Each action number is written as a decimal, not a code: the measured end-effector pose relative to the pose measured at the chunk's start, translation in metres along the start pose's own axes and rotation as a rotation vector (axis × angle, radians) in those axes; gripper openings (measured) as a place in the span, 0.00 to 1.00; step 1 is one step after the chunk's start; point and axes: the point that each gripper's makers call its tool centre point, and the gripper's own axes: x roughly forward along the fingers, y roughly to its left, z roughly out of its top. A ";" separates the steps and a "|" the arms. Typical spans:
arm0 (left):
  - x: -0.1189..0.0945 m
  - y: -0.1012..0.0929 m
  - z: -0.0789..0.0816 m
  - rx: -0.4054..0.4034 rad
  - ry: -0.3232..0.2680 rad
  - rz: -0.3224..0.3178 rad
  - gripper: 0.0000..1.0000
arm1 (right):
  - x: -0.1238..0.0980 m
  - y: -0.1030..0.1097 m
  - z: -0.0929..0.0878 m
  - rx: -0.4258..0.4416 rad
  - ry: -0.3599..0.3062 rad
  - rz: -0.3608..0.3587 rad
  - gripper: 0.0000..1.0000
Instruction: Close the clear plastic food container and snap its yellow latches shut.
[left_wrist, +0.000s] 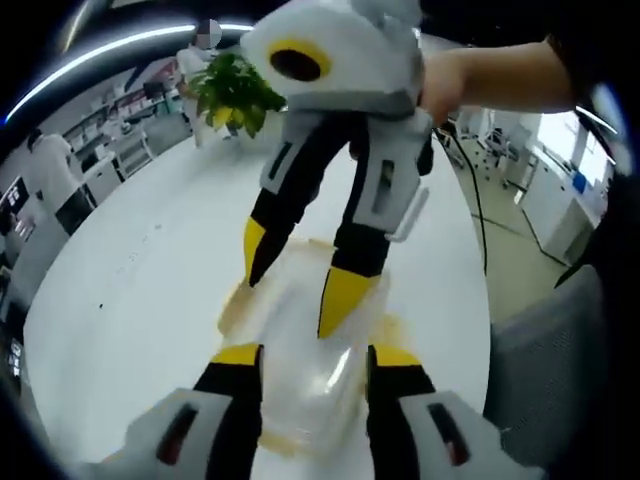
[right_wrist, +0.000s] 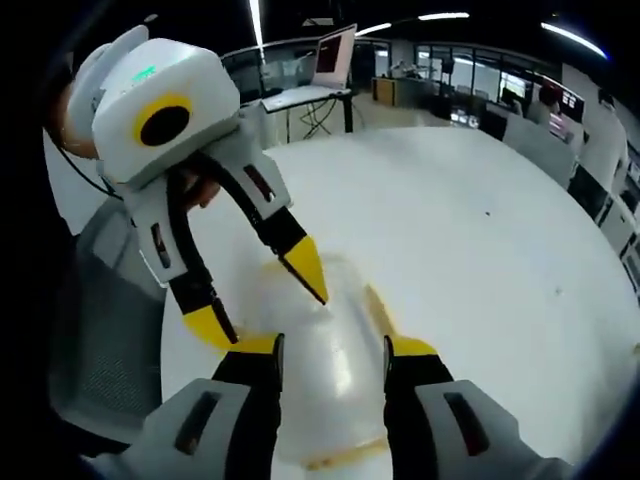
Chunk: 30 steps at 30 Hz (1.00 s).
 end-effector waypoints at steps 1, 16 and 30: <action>0.001 -0.001 0.000 0.008 0.001 -0.001 0.39 | 0.000 -0.002 0.000 -0.004 0.006 0.002 0.38; 0.013 -0.017 -0.005 0.166 0.067 -0.021 0.44 | 0.005 -0.020 -0.015 -0.061 0.203 0.164 0.40; 0.020 -0.013 -0.002 0.200 0.064 -0.003 0.43 | 0.019 -0.014 -0.023 -0.109 0.387 0.279 0.44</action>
